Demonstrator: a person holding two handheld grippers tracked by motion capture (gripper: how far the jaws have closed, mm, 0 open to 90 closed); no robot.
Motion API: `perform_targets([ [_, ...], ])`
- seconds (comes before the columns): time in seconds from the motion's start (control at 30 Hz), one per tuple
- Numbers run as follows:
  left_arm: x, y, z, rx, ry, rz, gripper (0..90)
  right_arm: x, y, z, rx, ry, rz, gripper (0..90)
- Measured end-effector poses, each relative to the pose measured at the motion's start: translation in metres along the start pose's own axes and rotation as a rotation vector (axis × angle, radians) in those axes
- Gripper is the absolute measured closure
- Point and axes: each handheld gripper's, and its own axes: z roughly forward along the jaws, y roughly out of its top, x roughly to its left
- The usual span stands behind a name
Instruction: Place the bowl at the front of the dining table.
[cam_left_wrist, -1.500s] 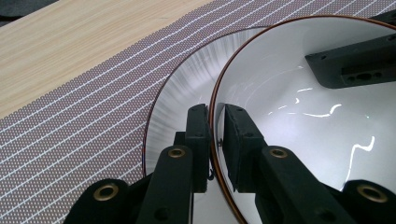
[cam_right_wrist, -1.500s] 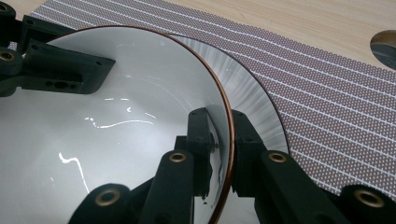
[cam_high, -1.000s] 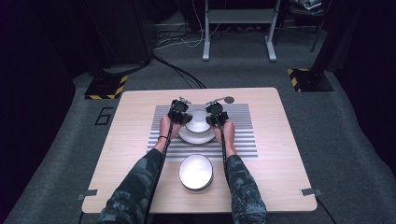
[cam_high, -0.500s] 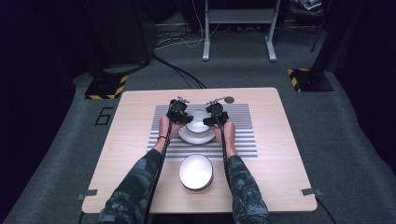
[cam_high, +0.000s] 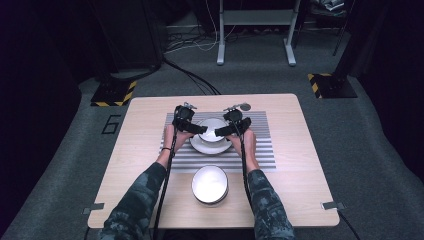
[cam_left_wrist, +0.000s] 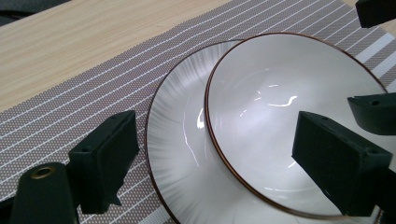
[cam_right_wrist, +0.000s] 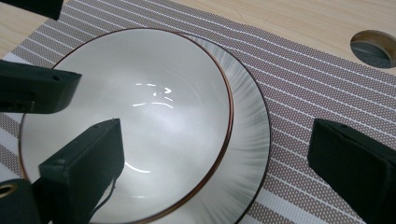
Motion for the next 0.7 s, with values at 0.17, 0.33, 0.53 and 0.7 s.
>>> perform_targets([
  [0.17, 0.0, -0.006, -0.012, -0.003, -0.009, 0.014, 10.7, 0.004, -0.003, -0.013, -0.026, 0.017, -0.016, 0.0],
  [0.33, 0.0, -0.013, -0.023, -0.015, -0.01, 0.026, 9.5, 0.007, -0.008, -0.024, -0.039, 0.02, -0.03, 0.0],
  [0.53, 0.002, -0.029, -0.043, -0.032, -0.006, 0.052, 9.0, 0.009, -0.026, -0.048, -0.083, 0.032, -0.044, 0.0],
  [0.7, 0.005, -0.04, -0.054, -0.033, 0.002, 0.055, 7.9, 0.009, -0.039, -0.063, -0.097, 0.017, -0.057, 0.0],
])
